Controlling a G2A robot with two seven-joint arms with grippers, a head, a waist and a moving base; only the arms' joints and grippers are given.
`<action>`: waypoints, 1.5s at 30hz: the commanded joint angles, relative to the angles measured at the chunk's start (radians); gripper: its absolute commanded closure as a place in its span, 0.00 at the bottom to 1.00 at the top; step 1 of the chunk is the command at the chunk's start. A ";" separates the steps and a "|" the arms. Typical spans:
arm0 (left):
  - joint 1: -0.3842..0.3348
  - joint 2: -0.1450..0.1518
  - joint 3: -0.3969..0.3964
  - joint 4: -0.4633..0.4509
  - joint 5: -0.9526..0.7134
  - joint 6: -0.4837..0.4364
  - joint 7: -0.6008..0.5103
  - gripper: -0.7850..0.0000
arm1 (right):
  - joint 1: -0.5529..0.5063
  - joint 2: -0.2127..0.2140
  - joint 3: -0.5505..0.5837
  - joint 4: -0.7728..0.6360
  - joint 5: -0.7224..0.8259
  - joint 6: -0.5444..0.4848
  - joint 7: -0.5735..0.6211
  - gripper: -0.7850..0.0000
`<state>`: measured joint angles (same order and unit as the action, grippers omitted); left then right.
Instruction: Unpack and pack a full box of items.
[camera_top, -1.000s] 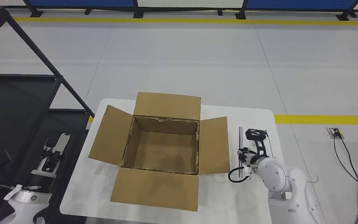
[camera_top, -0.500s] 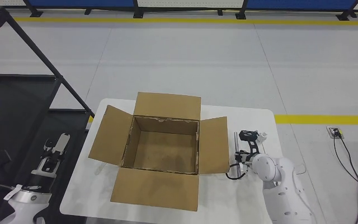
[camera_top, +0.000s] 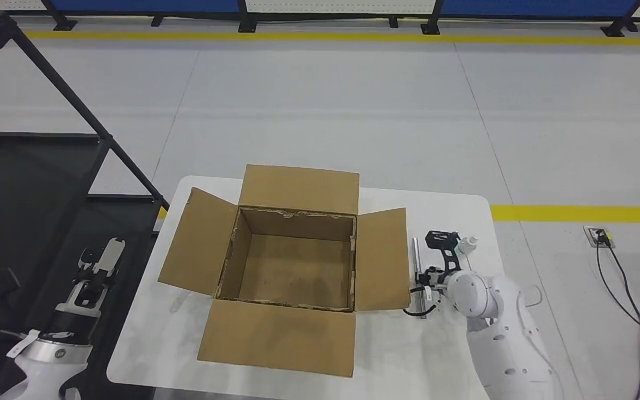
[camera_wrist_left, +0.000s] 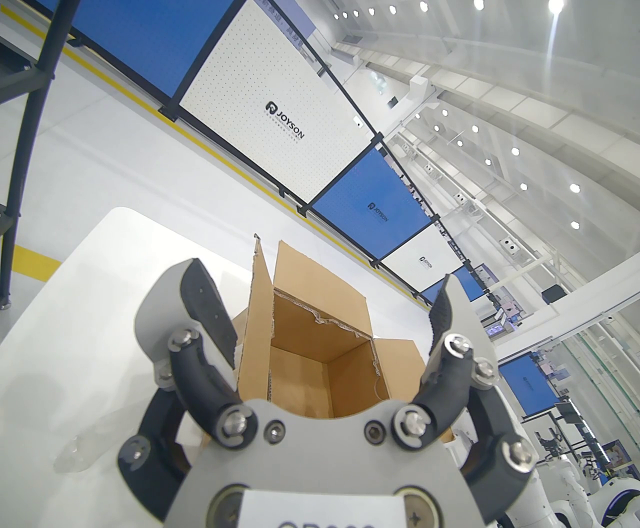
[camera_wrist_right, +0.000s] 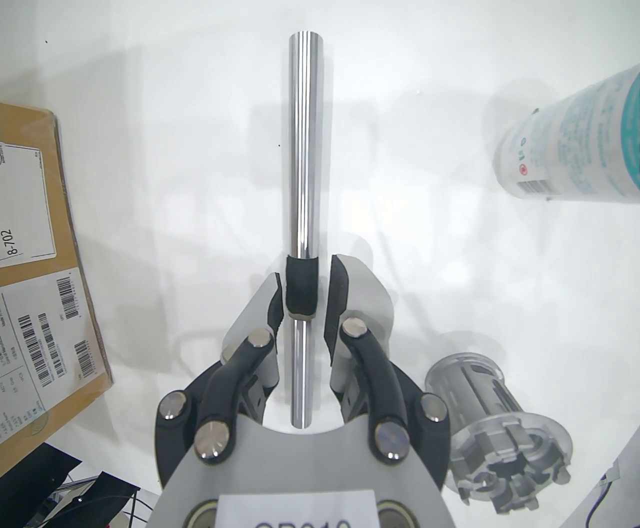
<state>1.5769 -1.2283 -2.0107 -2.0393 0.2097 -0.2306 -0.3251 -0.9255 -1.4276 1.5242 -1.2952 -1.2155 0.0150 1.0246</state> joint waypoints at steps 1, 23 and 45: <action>0.000 0.000 0.000 0.000 0.000 0.000 0.000 0.00 | -0.004 0.002 -0.001 -0.014 0.003 0.002 0.003 0.66; 0.000 0.000 0.000 0.000 0.000 0.000 0.000 0.00 | -0.134 0.021 0.023 -0.490 0.367 -0.068 -0.061 0.62; 0.000 0.000 0.000 0.000 0.000 0.000 0.000 0.00 | -0.033 0.038 -0.099 -0.354 0.441 -0.019 -0.009 0.58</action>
<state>1.5769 -1.2283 -2.0107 -2.0393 0.2097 -0.2306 -0.3251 -0.9589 -1.3904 1.4274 -1.6491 -0.7714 -0.0060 1.0215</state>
